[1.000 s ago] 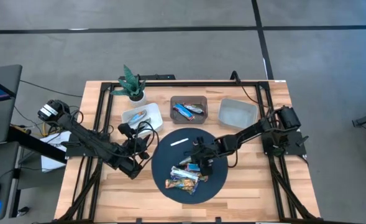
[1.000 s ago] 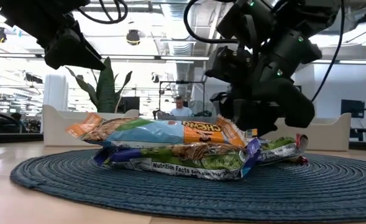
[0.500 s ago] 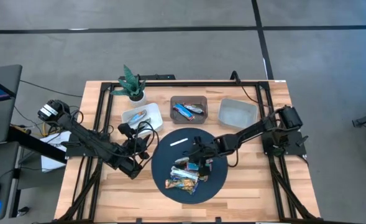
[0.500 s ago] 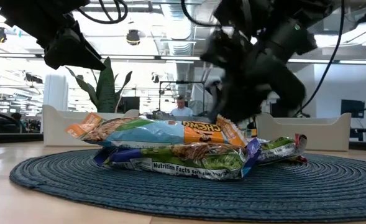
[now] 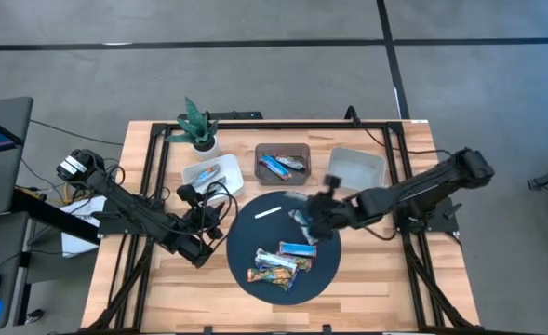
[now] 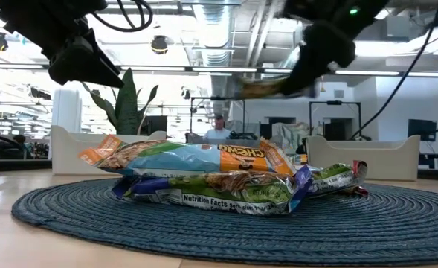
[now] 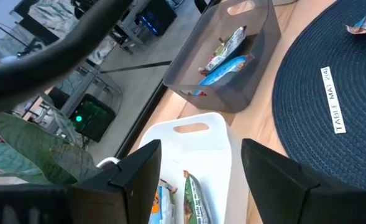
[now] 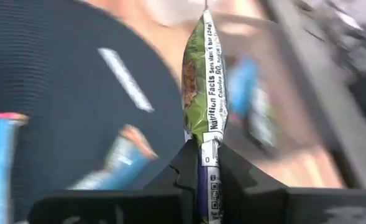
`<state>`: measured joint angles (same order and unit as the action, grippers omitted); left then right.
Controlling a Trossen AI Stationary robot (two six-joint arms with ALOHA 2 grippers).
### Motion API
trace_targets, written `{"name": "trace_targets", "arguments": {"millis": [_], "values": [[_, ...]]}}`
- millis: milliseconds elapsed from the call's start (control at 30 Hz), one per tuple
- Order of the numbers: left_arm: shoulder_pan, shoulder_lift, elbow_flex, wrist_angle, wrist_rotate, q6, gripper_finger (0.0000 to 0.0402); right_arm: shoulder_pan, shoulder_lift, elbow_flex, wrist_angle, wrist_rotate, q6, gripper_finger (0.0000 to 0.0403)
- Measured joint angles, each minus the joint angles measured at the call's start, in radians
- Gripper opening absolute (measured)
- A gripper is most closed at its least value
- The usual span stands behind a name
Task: Pick and place Granola Bars by type
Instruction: Put the top purple granola bar into the gray bin
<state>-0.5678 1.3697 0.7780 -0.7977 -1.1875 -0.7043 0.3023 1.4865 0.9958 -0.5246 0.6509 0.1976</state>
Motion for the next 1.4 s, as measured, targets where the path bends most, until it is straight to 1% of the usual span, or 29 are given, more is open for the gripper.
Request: {"name": "trace_targets", "arguments": {"millis": [133,200,367,433,500,633,833,900,1067,1400], "values": [[0.0,0.0,0.0,0.0,0.004,0.0,0.0217,0.012,-0.09,-0.002,-0.252,0.122,0.192,0.0041],[0.0,0.0,0.0,0.0,0.004,0.001,0.0217,0.011,-0.12,-0.002,-0.389,0.158,0.299,0.0044],[0.0,0.0,0.0,0.0,0.004,0.001,0.0217,0.01,-0.156,-0.003,-0.691,0.221,0.538,0.0031],[0.0,0.0,0.0,0.0,0.004,0.002,0.0217,0.01,-0.159,-0.006,-0.771,0.237,0.616,0.0025],[0.0,0.0,0.0,0.0,0.004,0.002,0.0217,0.01,-0.16,-0.021,-0.812,0.246,0.663,0.0022],[0.0,0.0,0.0,0.0,0.004,0.002,0.0217,-0.008,-0.16,-0.086,-0.811,0.244,0.678,0.0029],[0.0,0.0,0.0,0.0,0.003,0.003,0.0217,-0.085,-0.159,-0.198,-0.776,0.241,0.691,0.0037],[0.0,0.0,0.0,0.001,0.003,0.003,0.0217,-0.118,-0.159,-0.201,-0.738,0.235,0.663,0.0034],[0.0,0.0,0.0,0.003,0.002,0.003,0.0217,-0.137,-0.161,-0.201,-0.672,0.238,0.579,0.0025],[0.0,0.0,0.0,0.003,0.002,0.003,0.0217,-0.174,-0.161,-0.201,-0.615,0.185,0.581,0.0038]]}}
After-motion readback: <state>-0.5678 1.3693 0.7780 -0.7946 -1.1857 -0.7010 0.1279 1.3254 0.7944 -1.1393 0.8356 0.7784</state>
